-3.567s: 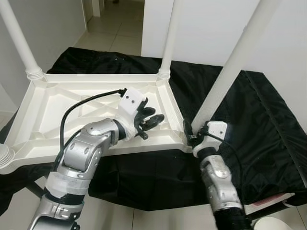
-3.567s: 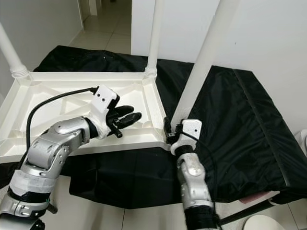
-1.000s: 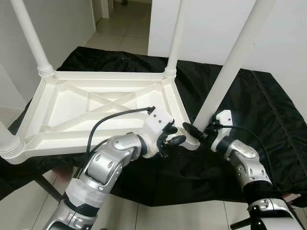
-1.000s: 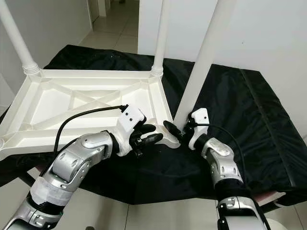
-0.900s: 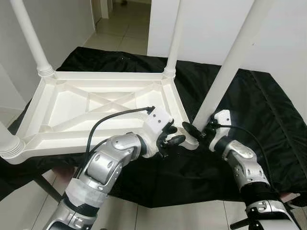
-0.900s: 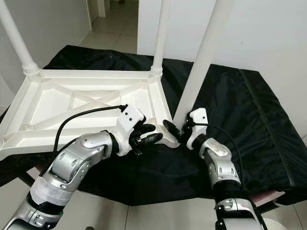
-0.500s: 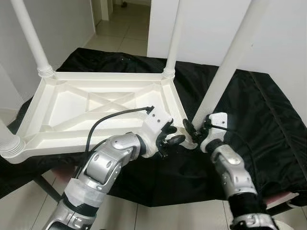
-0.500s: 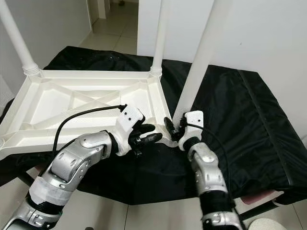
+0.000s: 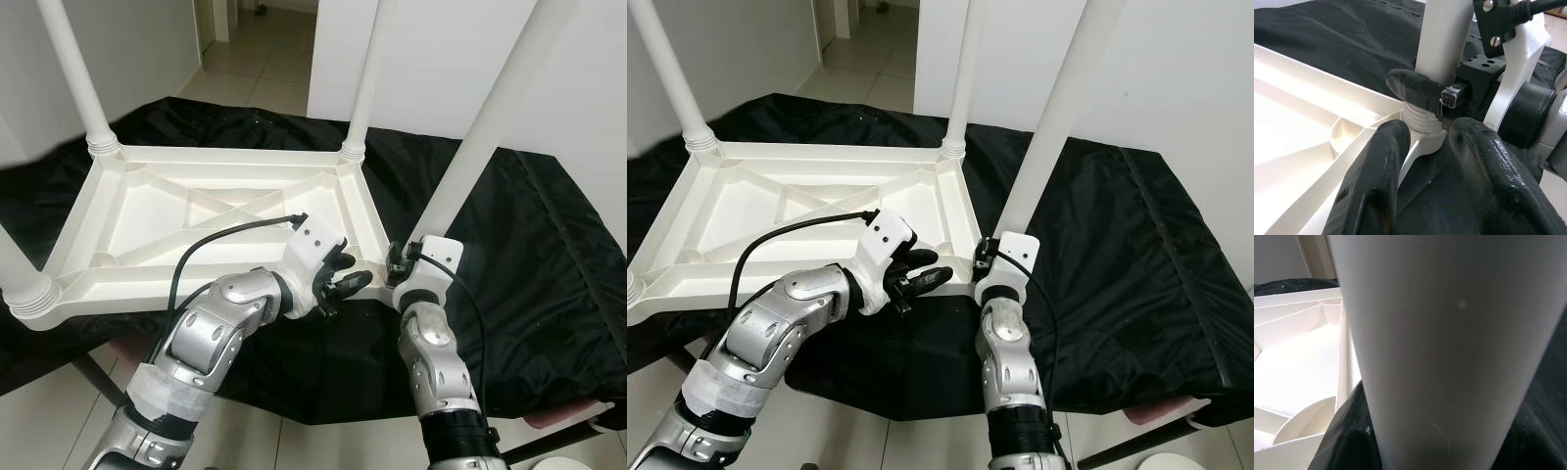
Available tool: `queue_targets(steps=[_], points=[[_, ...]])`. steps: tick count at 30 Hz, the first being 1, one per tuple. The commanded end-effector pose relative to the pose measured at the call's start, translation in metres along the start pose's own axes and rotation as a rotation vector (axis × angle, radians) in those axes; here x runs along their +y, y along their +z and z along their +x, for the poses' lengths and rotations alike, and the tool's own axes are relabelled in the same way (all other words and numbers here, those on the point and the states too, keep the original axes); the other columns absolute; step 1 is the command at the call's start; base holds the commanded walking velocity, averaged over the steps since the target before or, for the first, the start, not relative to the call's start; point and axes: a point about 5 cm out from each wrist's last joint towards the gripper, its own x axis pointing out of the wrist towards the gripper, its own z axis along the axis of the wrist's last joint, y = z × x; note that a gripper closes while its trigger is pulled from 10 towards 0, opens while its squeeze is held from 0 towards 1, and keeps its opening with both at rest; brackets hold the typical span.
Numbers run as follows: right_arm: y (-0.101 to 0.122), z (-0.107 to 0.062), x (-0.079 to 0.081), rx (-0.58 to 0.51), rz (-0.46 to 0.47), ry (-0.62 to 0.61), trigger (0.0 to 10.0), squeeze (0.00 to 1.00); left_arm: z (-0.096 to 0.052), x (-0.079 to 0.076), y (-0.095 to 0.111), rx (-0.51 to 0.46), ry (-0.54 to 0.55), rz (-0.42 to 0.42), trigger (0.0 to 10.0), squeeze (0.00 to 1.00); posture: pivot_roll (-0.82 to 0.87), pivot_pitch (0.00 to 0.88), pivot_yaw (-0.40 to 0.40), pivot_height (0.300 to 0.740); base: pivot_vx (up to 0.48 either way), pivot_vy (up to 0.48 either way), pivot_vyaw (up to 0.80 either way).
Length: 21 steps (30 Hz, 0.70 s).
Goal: Building children table
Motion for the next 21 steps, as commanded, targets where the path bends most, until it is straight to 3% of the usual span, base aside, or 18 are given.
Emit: queue_targets(steps=[1,4,9,10,12,13,14,15,21], points=[[-0.008,-0.004,0.000,0.047,0.040,0.024,10.0,0.00,0.000,0.000,0.002,-0.009,-0.005,0.005,10.0,0.00,0.08,0.000,-0.079,0.740,0.000,0.000,0.00],[0.000,-0.002,-0.003,0.009,0.066,0.091,10.0,0.00,0.000,0.000,0.002,-0.009,-0.007,0.006,10.0,0.00,0.08,0.000,-0.079,0.740,0.000,0.000,0.00],[0.001,-0.002,-0.004,0.007,0.071,0.099,10.0,0.00,0.000,0.000,0.002,-0.010,-0.007,0.006,10.0,0.00,0.08,0.000,-0.079,0.740,0.000,0.000,0.00],[0.009,0.003,-0.012,-0.026,0.035,0.183,10.0,1.00,0.000,-0.001,0.002,-0.011,-0.009,0.007,10.0,0.00,0.08,0.000,-0.080,0.740,0.000,0.000,0.00],[0.009,0.003,-0.012,-0.026,0.035,0.183,10.0,1.00,0.000,-0.001,0.002,-0.011,-0.009,0.007,10.0,0.00,0.08,0.000,-0.080,0.740,0.000,0.000,0.00],[0.012,0.004,-0.014,-0.034,0.020,0.206,10.0,0.86,0.001,-0.001,0.002,-0.011,-0.009,0.008,10.0,0.00,0.08,0.000,-0.080,0.740,0.000,0.000,0.00],[0.014,0.006,-0.017,-0.040,0.004,0.230,10.0,0.51,0.001,-0.002,0.003,-0.012,-0.010,0.007,10.0,0.00,0.08,0.000,-0.081,0.740,0.000,0.000,0.00],[0.016,0.007,-0.019,-0.039,-0.016,0.278,10.0,0.00,0.001,-0.002,0.003,-0.013,-0.012,0.007,10.0,0.00,0.08,0.000,-0.080,0.740,0.000,0.000,0.00],[0.017,0.009,-0.023,-0.033,-0.067,0.412,10.0,0.00,0.002,-0.003,0.002,-0.013,-0.015,0.005,10.0,0.00,0.08,0.000,-0.079,0.740,0.000,0.000,0.00]])
